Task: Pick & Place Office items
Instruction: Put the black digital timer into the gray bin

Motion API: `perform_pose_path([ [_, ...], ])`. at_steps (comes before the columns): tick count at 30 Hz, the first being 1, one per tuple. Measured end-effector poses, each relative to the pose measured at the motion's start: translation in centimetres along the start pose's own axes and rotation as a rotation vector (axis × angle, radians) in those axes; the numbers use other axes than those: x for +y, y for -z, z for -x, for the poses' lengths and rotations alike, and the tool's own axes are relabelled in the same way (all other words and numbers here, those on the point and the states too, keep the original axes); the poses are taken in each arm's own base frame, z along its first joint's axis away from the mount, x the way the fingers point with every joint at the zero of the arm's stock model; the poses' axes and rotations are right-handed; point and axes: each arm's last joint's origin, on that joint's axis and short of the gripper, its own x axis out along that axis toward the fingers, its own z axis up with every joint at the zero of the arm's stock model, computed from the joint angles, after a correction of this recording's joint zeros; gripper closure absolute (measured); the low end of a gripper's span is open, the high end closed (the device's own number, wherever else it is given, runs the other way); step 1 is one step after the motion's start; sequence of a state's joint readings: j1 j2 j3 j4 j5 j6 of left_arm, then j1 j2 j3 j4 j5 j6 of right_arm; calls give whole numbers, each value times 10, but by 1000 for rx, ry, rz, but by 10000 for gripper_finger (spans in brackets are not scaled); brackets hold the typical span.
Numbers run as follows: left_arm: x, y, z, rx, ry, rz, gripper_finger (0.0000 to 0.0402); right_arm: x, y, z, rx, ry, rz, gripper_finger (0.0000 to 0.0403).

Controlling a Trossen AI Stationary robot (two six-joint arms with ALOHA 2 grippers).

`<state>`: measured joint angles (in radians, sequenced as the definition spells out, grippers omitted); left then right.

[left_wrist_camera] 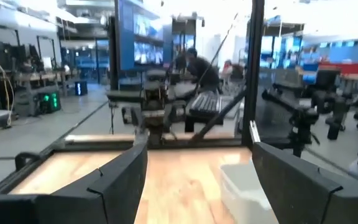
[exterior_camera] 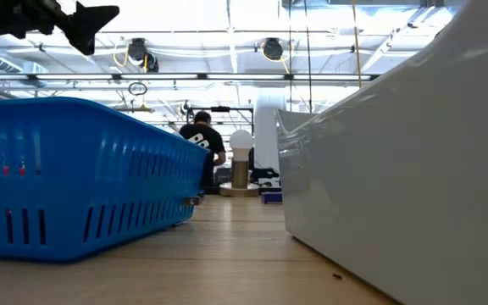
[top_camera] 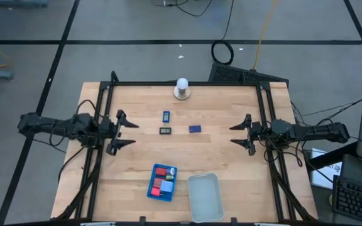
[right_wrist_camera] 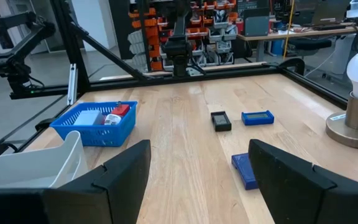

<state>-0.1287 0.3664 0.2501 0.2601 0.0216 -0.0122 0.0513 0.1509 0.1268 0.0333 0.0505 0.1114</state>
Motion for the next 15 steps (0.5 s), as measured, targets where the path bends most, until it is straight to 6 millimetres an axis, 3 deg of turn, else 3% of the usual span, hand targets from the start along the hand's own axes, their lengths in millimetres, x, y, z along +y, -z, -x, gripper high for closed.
perform_pose_path([
  [6,0,-10,-3,-113,3,-41,108,0,0,0,0,0,0,140],
  [15,2,-5,-15,-87,-33,-191,107,0,0,0,0,0,0,140],
])
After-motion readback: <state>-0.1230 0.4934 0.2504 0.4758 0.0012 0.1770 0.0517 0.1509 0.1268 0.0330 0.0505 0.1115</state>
